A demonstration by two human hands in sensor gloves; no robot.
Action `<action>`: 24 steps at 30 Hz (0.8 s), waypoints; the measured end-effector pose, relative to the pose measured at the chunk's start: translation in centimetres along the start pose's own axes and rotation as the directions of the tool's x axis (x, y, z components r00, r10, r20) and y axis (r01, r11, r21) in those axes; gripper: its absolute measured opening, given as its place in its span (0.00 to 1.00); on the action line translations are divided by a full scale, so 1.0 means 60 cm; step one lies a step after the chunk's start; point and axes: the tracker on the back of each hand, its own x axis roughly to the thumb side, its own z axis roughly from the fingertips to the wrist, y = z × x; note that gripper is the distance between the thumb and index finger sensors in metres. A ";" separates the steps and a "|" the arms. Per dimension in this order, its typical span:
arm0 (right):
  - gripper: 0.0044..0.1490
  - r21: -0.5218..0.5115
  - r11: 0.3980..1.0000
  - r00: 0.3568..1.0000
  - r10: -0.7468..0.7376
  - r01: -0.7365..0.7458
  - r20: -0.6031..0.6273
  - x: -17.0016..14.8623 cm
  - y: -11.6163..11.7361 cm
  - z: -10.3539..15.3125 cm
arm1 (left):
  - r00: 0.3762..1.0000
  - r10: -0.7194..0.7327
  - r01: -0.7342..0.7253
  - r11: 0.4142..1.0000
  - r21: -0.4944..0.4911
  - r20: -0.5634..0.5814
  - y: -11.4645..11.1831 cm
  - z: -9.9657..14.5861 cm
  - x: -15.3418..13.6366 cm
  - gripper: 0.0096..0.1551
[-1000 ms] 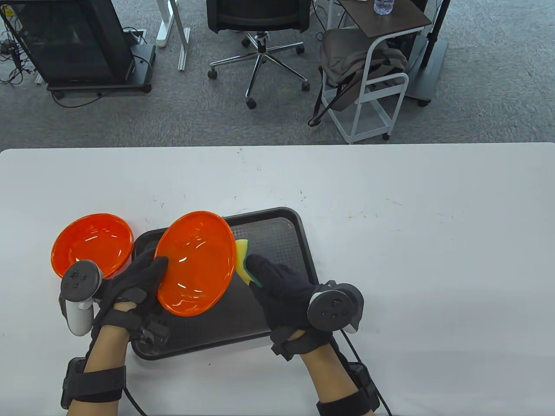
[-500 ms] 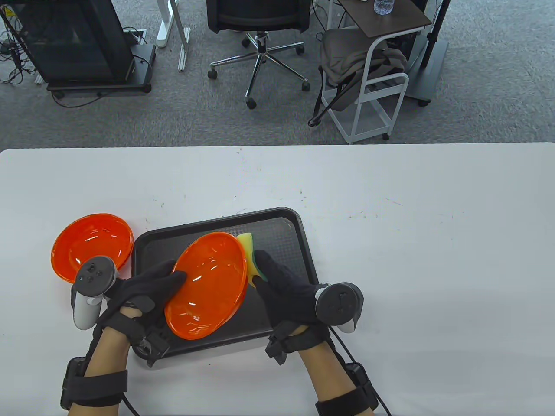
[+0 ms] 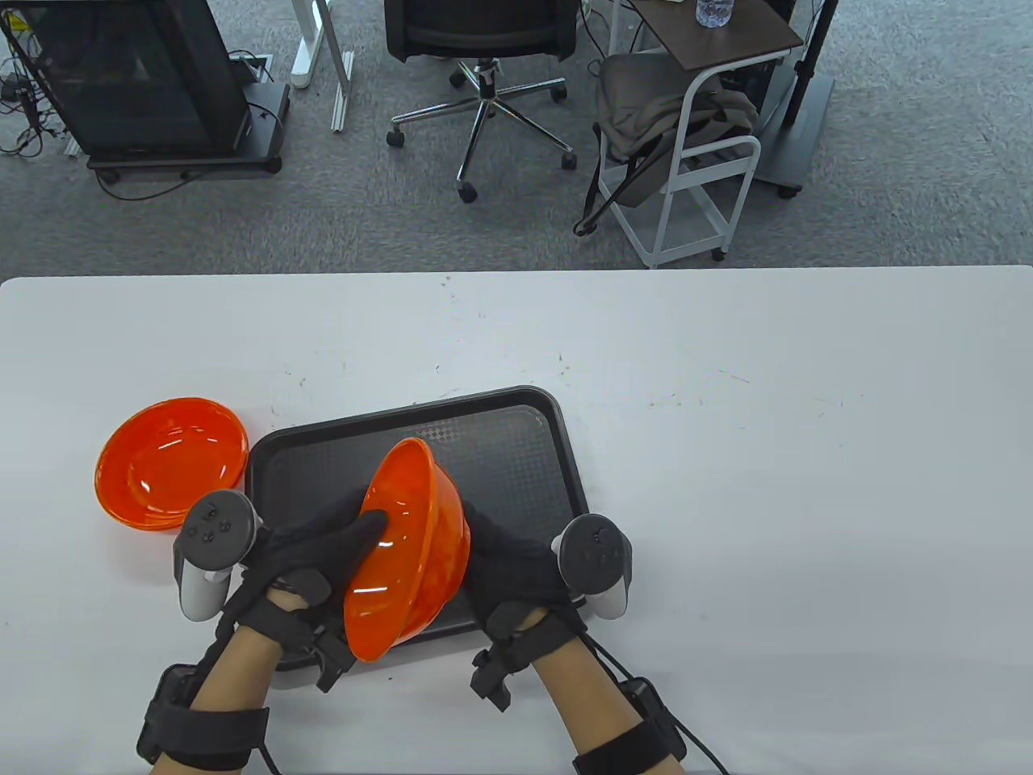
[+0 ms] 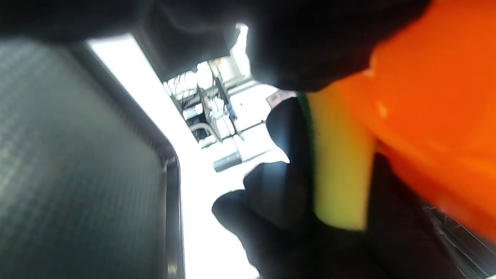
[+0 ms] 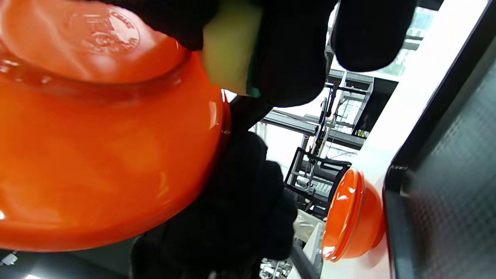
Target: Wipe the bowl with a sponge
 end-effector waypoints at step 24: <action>0.34 -0.009 0.998 0.997 -0.063 0.063 0.034 0.023 0.020 0.003 | 0.995 -0.024 0.066 0.875 0.480 -0.095 0.095 0.031 -0.032 0.31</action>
